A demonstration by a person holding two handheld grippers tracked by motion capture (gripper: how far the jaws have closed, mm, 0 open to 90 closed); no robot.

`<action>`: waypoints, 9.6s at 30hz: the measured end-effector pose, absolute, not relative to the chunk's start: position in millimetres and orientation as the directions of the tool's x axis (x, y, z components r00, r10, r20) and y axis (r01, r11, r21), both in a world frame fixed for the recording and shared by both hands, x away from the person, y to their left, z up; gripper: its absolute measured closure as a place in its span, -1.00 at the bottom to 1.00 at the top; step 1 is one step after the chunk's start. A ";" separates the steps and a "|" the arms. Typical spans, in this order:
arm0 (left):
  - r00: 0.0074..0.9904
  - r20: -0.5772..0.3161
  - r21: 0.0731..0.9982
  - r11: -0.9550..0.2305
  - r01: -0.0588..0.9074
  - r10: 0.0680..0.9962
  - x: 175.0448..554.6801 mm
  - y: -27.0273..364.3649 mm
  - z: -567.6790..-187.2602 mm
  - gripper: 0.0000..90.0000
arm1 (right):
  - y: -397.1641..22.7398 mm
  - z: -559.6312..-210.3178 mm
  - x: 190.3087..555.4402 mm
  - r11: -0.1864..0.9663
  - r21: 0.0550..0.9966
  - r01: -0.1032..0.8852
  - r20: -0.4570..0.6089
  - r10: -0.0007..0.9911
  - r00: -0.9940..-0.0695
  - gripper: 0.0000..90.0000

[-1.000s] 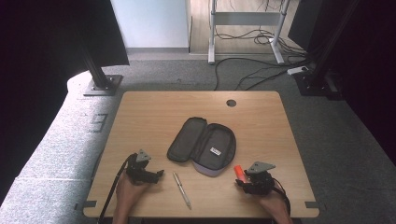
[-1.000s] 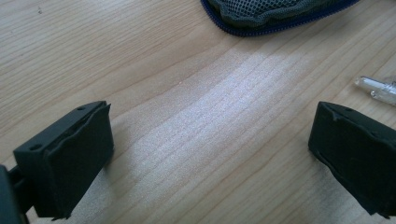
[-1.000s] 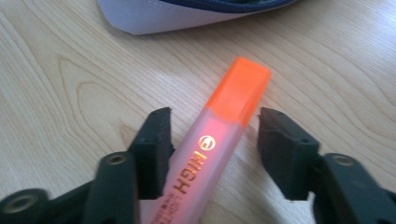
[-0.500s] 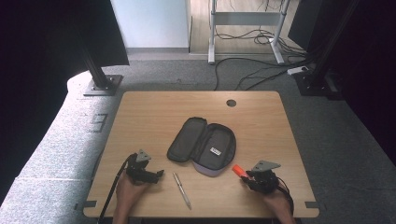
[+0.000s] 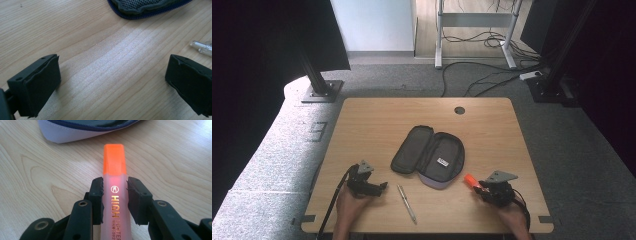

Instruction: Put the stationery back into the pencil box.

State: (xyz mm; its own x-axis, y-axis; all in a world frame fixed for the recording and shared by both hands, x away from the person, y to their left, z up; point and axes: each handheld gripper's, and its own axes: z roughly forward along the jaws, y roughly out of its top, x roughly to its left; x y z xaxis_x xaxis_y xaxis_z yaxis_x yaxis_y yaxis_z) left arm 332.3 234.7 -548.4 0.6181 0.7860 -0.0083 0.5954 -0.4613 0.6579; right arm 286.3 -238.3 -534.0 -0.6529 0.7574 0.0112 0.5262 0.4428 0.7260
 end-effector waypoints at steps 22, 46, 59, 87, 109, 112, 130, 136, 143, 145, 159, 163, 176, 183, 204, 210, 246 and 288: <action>0.618 -0.008 0.658 -0.461 0.595 0.786 332.3 234.7 -548.4 -1.00 | -245.9 -514.3 293.3 0.419 0.761 0.496 0.004 0.761 -0.649 0.46; 0.618 -0.008 0.658 -0.461 0.595 0.786 332.3 234.7 -548.4 -1.00 | -234.7 -497.2 314.4 0.427 0.776 0.464 -0.022 0.754 -0.657 0.46; 0.618 -0.008 0.658 -0.461 0.595 0.786 332.3 234.7 -548.4 -1.00 | -223.7 -489.7 327.5 0.443 0.779 0.443 -0.043 0.744 -0.667 0.46; 0.618 -0.008 0.658 -0.462 0.595 0.786 332.3 234.7 -548.4 -1.00 | -195.0 -479.9 362.2 0.471 0.776 0.419 -0.077 0.731 -0.678 0.46; 0.618 -0.008 0.658 -0.461 0.595 0.786 332.3 234.7 -548.4 -1.00 | -178.1 -484.7 391.5 0.473 0.773 0.423 -0.087 0.739 -0.668 0.46; 0.618 -0.008 0.658 -0.462 0.595 0.786 332.3 234.7 -548.4 -1.00 | -174.8 -487.0 395.4 0.474 0.770 0.426 -0.083 0.738 -0.670 0.46; 0.619 -0.009 0.658 -0.461 0.595 0.786 332.3 234.8 -548.3 -1.00 | -149.2 -493.5 411.2 0.495 0.764 0.414 -0.096 0.722 -0.685 0.46; 0.618 -0.008 0.658 -0.461 0.595 0.786 332.3 234.7 -548.4 -1.00 | -138.5 -502.6 415.3 0.516 0.748 0.418 -0.108 0.715 -0.690 0.46; 0.618 -0.009 0.658 -0.461 0.596 0.786 332.3 234.8 -548.4 -1.00 | -134.3 -511.9 418.8 0.524 0.736 0.430 -0.107 0.716 -0.690 0.46; 0.619 -0.009 0.658 -0.461 0.595 0.786 332.3 234.8 -548.3 -1.00 | -133.9 -514.8 419.9 0.526 0.733 0.432 -0.106 0.715 -0.691 0.46; 0.618 -0.008 0.658 -0.461 0.596 0.786 332.3 234.7 -548.4 -1.00 | -130.0 -527.9 423.2 0.540 0.713 0.448 -0.093 0.706 -0.702 0.44; 0.618 -0.009 0.658 -0.461 0.596 0.786 332.3 234.8 -548.4 -1.00 | -131.0 -527.4 423.6 0.533 0.716 0.450 -0.083 0.705 -0.704 0.39; 0.618 -0.008 0.658 -0.461 0.595 0.786 332.3 234.7 -548.4 -1.00 | -136.5 -513.5 421.1 0.507 0.728 0.462 -0.049 0.711 -0.702 -0.09; 0.619 -0.008 0.658 -0.462 0.595 0.786 332.3 234.7 -548.4 -1.00 | -141.0 -505.4 416.1 0.515 0.729 0.451 -0.053 0.700 -0.712 -0.28; 0.618 -0.008 0.658 -0.461 0.595 0.786 332.3 234.7 -548.4 -1.00 | -165.7 -491.3 393.4 0.491 0.747 0.448 -0.044 0.710 -0.703 -0.49; 0.618 -0.008 0.658 -0.462 0.595 0.786 332.3 234.7 -548.3 -1.00 | -173.0 -489.0 386.7 0.489 0.750 0.446 -0.050 0.714 -0.698 -0.58; 0.605 -0.006 0.660 -0.452 0.600 0.796 330.0 233.2 -548.3 -1.00 | -209.2 -507.5 346.8 0.461 0.757 0.464 -0.034 0.736 -0.676 -1.00; 0.655 -0.067 0.661 -0.458 0.594 0.753 297.4 187.5 -523.2 -0.67 | -241.8 -556.3 332.9 0.420 0.721 0.551 0.012 0.788 -0.616 -0.96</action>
